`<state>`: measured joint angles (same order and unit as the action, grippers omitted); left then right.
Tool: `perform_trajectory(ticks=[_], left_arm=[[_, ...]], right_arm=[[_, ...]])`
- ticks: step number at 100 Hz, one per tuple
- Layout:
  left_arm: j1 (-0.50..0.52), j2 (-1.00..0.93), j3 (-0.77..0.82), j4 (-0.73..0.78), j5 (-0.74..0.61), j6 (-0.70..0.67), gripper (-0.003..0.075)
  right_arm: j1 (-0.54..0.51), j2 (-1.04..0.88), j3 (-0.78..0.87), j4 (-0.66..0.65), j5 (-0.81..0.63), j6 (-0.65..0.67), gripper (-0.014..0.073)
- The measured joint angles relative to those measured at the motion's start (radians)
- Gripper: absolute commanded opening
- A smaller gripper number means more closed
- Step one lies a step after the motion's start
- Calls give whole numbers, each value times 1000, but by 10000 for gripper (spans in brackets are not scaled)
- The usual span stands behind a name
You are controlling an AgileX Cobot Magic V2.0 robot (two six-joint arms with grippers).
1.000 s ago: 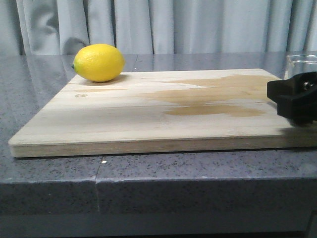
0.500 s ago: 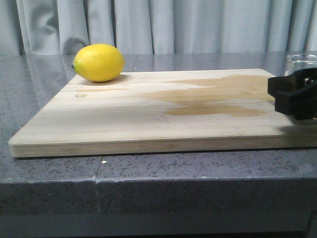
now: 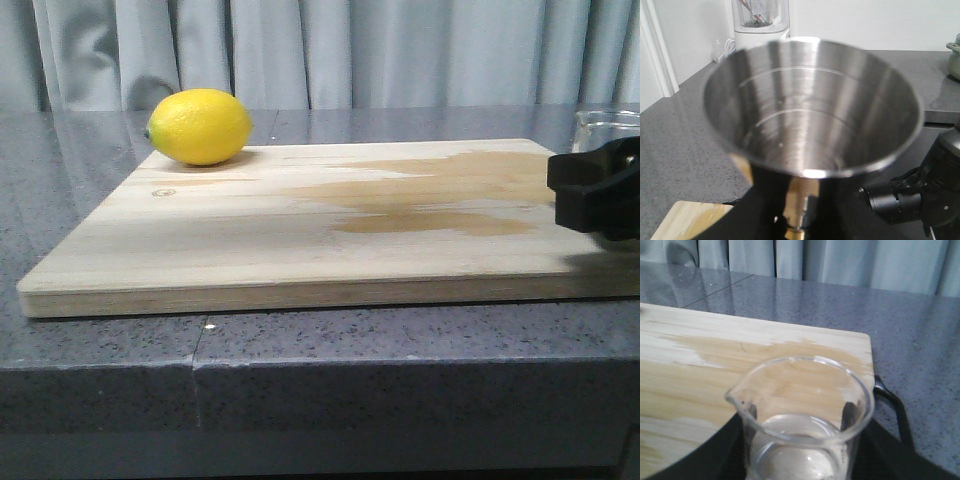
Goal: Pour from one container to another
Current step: 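Lift the beaker with the right gripper above the held jigger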
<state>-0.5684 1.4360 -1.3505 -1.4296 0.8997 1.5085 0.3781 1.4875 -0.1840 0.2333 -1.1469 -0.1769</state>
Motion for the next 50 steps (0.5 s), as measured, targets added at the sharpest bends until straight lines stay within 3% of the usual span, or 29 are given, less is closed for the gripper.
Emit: perform_trajectory(ticks=[35, 50], left_arm=[[0, 10, 44, 0, -13, 0, -20], [0, 52, 63, 5, -15, 0, -20]], right_arm=[[0, -98, -45, -20, 20, 0, 235], [0, -165, -126, -75, 133, -21, 235]])
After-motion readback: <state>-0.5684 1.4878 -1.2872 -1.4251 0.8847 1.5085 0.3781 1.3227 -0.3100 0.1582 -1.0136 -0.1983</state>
